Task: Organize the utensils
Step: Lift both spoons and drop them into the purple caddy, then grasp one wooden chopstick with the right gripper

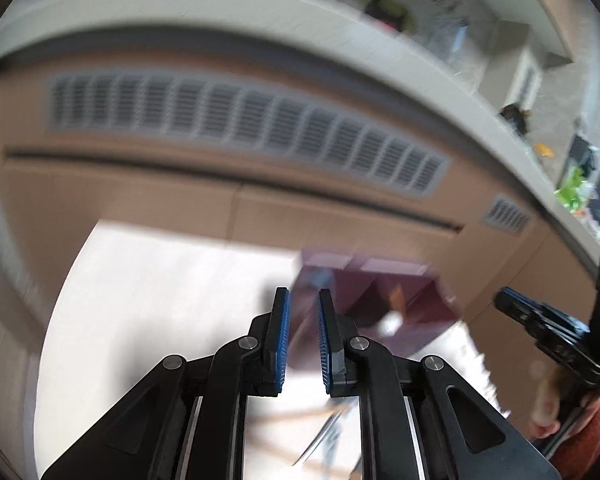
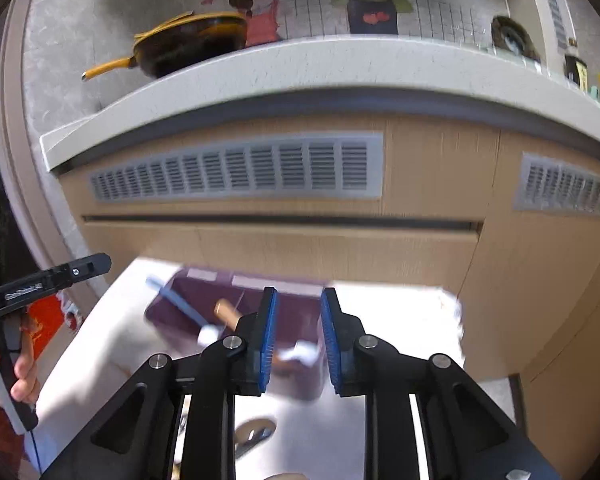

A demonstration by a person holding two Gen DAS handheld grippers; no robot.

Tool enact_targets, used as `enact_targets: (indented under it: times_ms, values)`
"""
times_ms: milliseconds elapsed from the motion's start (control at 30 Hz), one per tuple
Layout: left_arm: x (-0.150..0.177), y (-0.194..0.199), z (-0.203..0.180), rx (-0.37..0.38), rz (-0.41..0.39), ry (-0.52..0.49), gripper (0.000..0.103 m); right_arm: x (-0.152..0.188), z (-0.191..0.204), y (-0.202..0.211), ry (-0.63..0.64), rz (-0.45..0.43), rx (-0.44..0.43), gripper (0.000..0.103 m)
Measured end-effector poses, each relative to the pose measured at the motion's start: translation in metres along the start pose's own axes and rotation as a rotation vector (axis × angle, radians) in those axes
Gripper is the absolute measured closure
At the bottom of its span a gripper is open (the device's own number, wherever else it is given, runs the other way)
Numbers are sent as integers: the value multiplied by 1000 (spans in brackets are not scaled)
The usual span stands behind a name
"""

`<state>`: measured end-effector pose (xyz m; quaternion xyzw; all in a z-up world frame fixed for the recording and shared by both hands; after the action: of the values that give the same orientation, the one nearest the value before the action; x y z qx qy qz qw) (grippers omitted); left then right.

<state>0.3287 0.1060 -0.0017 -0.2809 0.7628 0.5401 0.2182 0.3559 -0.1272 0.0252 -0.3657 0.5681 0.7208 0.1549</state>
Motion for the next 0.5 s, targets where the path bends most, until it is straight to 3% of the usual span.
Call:
enact_targets:
  times_ms: [100, 267, 500]
  values:
    - [40, -4, 28, -96, 67, 28, 89, 28, 16, -17, 86, 134, -35, 82]
    - [96, 1, 66, -134, 153, 111, 88, 79, 69, -51, 235, 307, -182, 82]
    - [135, 19, 98, -148, 178, 195, 88, 94, 166, -108, 472, 402, -288, 82]
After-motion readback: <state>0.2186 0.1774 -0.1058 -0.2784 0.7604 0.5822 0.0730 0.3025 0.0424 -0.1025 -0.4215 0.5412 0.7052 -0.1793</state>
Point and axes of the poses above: each gripper's, at about its wrist camera, not at the fingertips, and y roughly against the way its jaws point, z to its left, x to its underside, the point moved 7 cm from there along -y, roughly the way its jaws point, and after that the axes turned 10 degrees about z, right-handed, at the moved point
